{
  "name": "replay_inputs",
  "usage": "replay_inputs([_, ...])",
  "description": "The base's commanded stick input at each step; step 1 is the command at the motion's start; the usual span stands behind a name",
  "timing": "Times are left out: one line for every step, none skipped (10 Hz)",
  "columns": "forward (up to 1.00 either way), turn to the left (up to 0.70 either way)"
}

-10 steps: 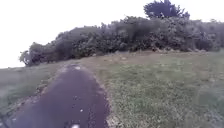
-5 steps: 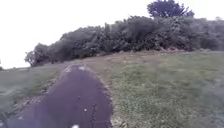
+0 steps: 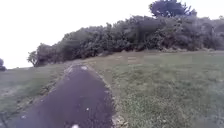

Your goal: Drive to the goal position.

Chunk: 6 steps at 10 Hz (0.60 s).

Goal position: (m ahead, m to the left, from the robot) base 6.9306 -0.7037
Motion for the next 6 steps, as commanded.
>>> replay_inputs([0.00, 0.50])
replay_inputs([0.00, 0.50])
replay_inputs([0.00, 0.50])
replay_inputs([0.00, 0.47])
replay_inputs([0.00, 0.18])
replay_inputs([0.00, 0.00])
